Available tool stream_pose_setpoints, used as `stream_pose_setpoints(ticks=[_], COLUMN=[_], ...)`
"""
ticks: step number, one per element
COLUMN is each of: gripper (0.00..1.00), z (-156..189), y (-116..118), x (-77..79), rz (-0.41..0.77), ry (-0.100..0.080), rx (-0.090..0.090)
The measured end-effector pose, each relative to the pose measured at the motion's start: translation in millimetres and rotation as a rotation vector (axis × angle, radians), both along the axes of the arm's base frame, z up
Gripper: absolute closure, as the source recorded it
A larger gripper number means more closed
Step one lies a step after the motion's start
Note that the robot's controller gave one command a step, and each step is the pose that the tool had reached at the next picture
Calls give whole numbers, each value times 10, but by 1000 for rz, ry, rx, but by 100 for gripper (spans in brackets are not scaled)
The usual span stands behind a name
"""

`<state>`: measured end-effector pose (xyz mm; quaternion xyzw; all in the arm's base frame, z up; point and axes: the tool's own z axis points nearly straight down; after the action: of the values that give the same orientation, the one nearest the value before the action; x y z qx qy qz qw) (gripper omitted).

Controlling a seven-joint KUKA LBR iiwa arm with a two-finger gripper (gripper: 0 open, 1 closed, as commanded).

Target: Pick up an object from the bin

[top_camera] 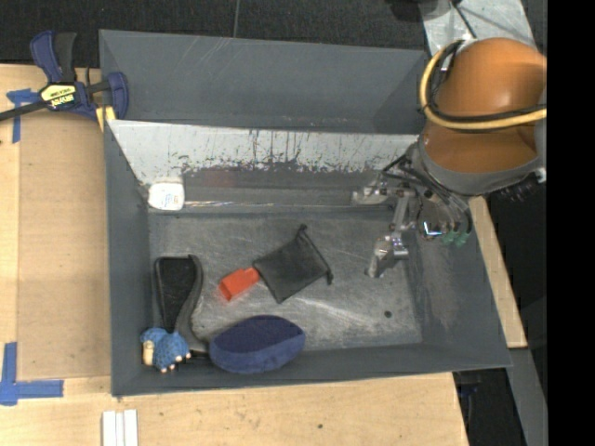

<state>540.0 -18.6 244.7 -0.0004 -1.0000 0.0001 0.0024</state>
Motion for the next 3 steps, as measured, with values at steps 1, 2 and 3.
stream_pose_setpoints(ticks=[1, 2, 3], gripper=[0, 0, 0], z=[-1720, -1420, -1375], y=[982, 518, 890], x=[163, 318, 355], rz=[228, 241, 292], ry=[-12, -13, -11], rx=[-2, 0, 2])
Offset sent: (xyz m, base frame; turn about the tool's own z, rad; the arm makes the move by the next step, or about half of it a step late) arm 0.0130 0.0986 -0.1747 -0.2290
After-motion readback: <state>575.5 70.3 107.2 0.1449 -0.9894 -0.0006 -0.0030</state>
